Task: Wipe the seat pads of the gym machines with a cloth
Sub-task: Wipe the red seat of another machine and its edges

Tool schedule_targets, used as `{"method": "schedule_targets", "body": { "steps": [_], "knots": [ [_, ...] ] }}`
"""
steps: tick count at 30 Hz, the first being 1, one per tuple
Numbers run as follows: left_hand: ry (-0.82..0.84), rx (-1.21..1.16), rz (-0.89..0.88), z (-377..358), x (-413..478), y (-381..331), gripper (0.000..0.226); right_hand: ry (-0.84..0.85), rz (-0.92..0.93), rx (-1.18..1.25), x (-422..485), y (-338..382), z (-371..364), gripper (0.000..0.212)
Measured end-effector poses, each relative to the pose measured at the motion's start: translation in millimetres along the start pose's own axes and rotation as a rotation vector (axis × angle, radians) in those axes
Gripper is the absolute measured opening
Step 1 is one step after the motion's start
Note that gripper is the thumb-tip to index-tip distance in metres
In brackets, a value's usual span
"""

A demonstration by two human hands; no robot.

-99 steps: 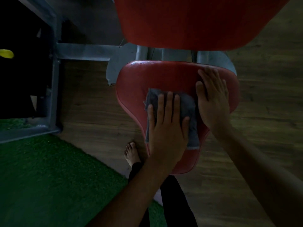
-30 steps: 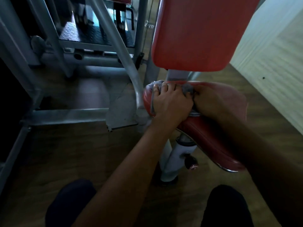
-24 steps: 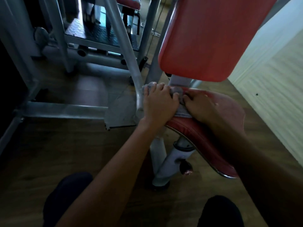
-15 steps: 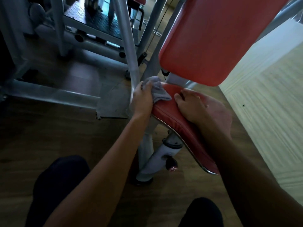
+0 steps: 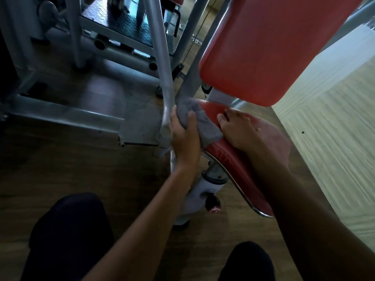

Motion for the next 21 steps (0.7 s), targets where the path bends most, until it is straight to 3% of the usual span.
{"method": "schedule_targets", "body": {
  "steps": [3,5,10,14,17,21],
  "knots": [
    [0.034,-0.059,0.157,6.0,47.5,3.9,0.044,0.007,0.005,0.018,1.9,-1.4,-0.2,0.062],
    [0.033,-0.034,0.172,3.1,44.3,-0.1,0.038,-0.002,0.020,0.025,0.3,2.6,1.3,0.062],
    [-0.140,0.077,0.022,-16.8,-36.9,0.1,0.064,0.079,0.135,0.269,-23.1,-16.5,26.0,0.040],
    [-0.201,0.065,0.065,-21.6,-25.7,0.0,0.067,-0.045,0.247,0.188,-58.7,-54.3,43.0,0.030],
    [-0.148,0.083,0.042,-26.4,-48.4,1.2,0.068,0.012,0.221,0.339,-75.8,-73.7,31.0,0.038],
    [-0.059,0.140,0.034,-42.0,-97.0,14.1,0.067,-0.001,0.183,0.341,-71.8,-73.8,28.1,0.038]
  ]
}}
Point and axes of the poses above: each hand's wrist, its own x-axis towards the middle knuckle, its own z-axis out of the back of the hand, y = z × x, the point moved 7 cm from there along x, towards the middle knuckle, and after that the axes turned 5 degrees about -x, right-handed, at the moved point
